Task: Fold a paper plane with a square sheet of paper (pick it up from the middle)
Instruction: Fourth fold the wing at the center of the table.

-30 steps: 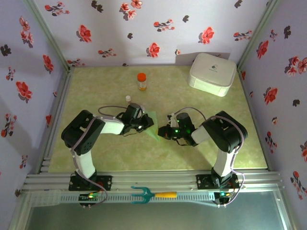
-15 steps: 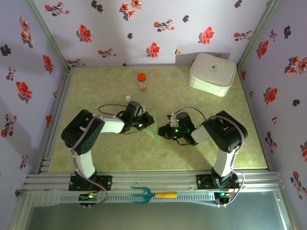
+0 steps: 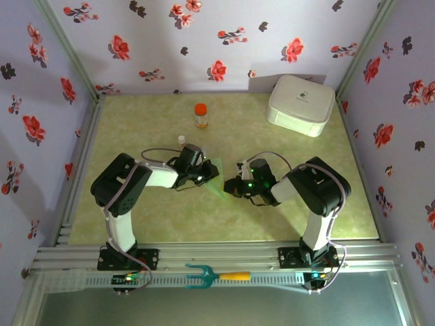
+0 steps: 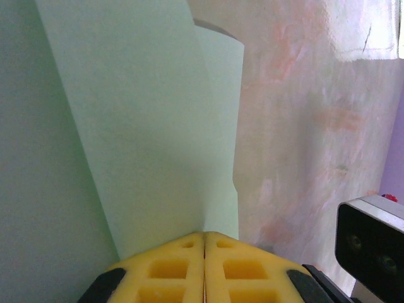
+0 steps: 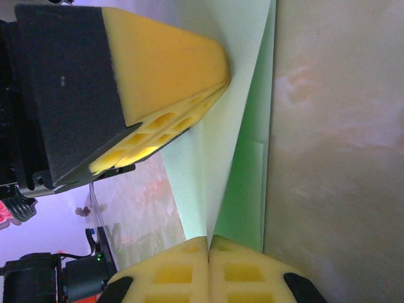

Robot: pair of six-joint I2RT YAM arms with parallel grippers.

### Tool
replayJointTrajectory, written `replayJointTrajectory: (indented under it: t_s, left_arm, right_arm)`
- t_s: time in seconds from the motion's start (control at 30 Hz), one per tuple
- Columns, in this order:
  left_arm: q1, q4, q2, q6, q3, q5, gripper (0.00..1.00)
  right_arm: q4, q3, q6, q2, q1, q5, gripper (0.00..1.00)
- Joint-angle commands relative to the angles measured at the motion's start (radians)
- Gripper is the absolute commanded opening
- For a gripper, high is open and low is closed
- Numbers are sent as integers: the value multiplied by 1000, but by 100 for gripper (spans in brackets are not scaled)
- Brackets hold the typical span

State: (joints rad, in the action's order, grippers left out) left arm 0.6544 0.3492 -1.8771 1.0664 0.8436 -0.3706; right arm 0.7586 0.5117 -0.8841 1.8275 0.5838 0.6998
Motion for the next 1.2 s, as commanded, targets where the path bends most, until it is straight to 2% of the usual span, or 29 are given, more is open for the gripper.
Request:
replayJointTrajectory:
  t_s: [0.0,0.27,0.63,1.17]
  left_arm:
    - [-7,-33,-20,-26,16,-7,9]
    - [-7,-42,-31,-28,21,-11,8]
    - [-7,-42,-36,-24,10,-13,7]
    - [-7,-33,-36,-20,8,-20,7]
  right_arm:
    - [-78,0,-1,33,-10,-35,0]
    - [-90,1,-1,17,-12,-34,3]
    - [-246,20,55,-73,-10,-35,22]
    - [-493,79,154,-109,26,-72,26]
